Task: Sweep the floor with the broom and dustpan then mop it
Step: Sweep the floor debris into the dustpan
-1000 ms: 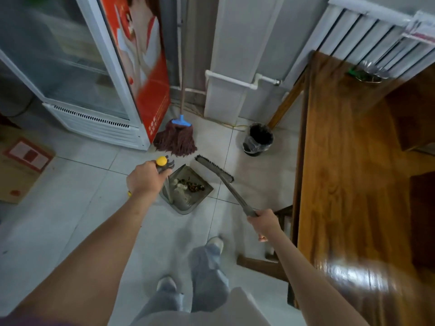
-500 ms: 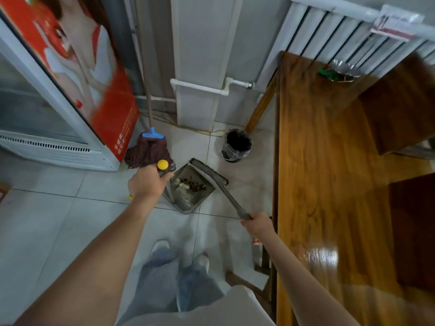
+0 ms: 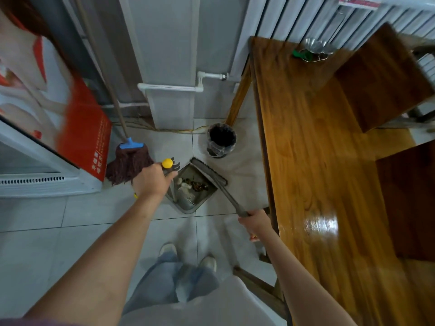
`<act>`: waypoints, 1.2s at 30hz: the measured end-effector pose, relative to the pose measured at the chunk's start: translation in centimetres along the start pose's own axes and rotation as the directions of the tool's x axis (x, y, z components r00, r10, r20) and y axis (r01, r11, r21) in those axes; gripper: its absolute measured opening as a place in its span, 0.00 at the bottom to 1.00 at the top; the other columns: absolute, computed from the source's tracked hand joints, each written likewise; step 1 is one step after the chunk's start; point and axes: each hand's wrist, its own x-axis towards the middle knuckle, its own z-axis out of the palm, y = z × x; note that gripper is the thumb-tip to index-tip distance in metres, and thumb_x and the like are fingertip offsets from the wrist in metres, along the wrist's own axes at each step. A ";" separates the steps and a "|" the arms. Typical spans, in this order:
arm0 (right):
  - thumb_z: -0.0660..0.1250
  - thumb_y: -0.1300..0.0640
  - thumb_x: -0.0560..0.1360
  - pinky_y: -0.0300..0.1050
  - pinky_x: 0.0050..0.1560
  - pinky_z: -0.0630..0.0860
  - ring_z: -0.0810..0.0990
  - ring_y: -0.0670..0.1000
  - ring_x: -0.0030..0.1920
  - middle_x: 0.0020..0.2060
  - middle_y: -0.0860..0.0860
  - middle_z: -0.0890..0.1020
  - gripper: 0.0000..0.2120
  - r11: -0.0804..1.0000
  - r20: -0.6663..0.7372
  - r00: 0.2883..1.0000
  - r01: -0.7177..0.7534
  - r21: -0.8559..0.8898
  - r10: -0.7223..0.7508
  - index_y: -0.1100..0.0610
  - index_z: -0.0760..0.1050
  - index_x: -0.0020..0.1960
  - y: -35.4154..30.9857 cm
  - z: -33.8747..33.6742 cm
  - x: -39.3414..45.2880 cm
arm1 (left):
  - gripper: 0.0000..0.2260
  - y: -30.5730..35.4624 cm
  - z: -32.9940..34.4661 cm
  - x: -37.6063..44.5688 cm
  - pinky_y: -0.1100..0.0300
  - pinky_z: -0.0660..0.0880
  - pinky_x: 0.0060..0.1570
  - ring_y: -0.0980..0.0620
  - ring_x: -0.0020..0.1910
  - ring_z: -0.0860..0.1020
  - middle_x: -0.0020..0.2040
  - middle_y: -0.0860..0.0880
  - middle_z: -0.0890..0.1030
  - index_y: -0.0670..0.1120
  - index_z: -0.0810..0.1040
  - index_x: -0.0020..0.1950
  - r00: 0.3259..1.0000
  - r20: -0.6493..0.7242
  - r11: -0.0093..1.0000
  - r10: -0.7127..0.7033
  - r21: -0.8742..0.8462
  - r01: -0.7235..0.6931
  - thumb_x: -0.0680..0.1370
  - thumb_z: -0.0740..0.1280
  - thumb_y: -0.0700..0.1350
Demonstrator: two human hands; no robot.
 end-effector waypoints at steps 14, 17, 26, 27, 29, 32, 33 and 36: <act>0.68 0.58 0.76 0.32 0.27 0.68 0.75 0.43 0.36 0.47 0.51 0.78 0.22 0.996 0.014 1.000 0.023 -0.083 -0.022 0.58 0.72 0.69 3.4 -1.9 0.4 | 0.21 0.3 0.7 -0.1 0.53 0.73 0.40 0.36 0.46 0.81 0.44 0.37 0.82 0.41 0.80 0.47 1.000 -0.015 1.000 -0.006 -0.018 0.006 0.72 0.71 0.59; 0.69 0.58 0.76 0.33 0.28 0.68 0.76 0.45 0.37 0.46 0.52 0.79 0.20 0.994 0.025 0.999 0.023 -0.107 -0.021 0.60 0.74 0.66 3.8 -1.5 0.5 | 0.21 0.4 0.7 -0.2 0.53 0.73 0.40 0.36 0.46 0.81 0.44 0.37 0.83 0.41 0.80 0.46 1.000 -0.014 1.000 -0.004 -0.020 0.004 0.72 0.71 0.59; 0.69 0.58 0.75 0.35 0.28 0.72 0.80 0.49 0.39 0.48 0.55 0.81 0.20 0.993 0.038 0.999 -0.007 -0.116 0.011 0.61 0.74 0.66 4.3 -0.8 0.6 | 0.18 0.3 1.4 -0.8 0.55 0.69 0.39 0.38 0.48 0.80 0.45 0.40 0.83 0.45 0.81 0.49 0.999 -0.026 0.999 0.020 -0.039 -0.021 0.73 0.70 0.60; 0.69 0.58 0.75 0.36 0.29 0.74 0.80 0.50 0.39 0.48 0.55 0.81 0.20 0.994 0.039 0.999 -0.011 -0.112 0.015 0.62 0.74 0.66 4.4 -0.8 0.6 | 0.18 0.2 1.5 -0.7 0.55 0.70 0.39 0.38 0.48 0.80 0.45 0.41 0.83 0.46 0.81 0.49 1.000 -0.023 0.999 0.020 -0.042 -0.021 0.72 0.70 0.60; 0.69 0.58 0.75 0.38 0.30 0.75 0.81 0.51 0.40 0.48 0.56 0.81 0.20 0.994 0.046 0.999 -0.018 -0.107 0.023 0.61 0.73 0.66 4.3 -0.8 0.5 | 0.18 0.0 1.6 -0.7 0.55 0.71 0.41 0.39 0.49 0.80 0.46 0.42 0.83 0.47 0.81 0.48 1.000 -0.017 0.999 0.018 -0.051 -0.019 0.72 0.70 0.61; 0.69 0.58 0.75 0.38 0.29 0.76 0.82 0.52 0.41 0.48 0.55 0.81 0.21 0.993 0.050 0.998 -0.019 -0.114 0.024 0.60 0.73 0.67 4.1 -0.8 0.5 | 0.19 -0.3 1.8 -0.9 0.53 0.74 0.45 0.39 0.50 0.80 0.47 0.41 0.83 0.47 0.81 0.48 1.000 -0.002 0.997 0.006 -0.076 -0.006 0.71 0.70 0.62; 0.69 0.58 0.75 0.39 0.30 0.77 0.82 0.52 0.41 0.48 0.55 0.81 0.21 0.993 0.054 0.998 -0.022 -0.112 0.028 0.60 0.73 0.67 4.1 -0.7 0.5 | 0.19 -0.4 1.9 -1.1 0.52 0.74 0.45 0.39 0.50 0.80 0.47 0.42 0.83 0.47 0.81 0.48 1.000 0.007 0.996 0.006 -0.093 -0.006 0.70 0.70 0.62; 0.69 0.58 0.75 0.44 0.39 0.81 0.80 0.52 0.40 0.40 0.53 0.79 0.19 0.995 0.056 0.998 -0.034 -0.097 0.040 0.61 0.74 0.64 3.9 -0.6 0.5 | 0.19 -0.5 2.1 -1.4 0.53 0.75 0.45 0.40 0.50 0.80 0.45 0.44 0.83 0.49 0.82 0.48 0.998 0.051 0.987 0.025 -0.159 -0.017 0.69 0.71 0.62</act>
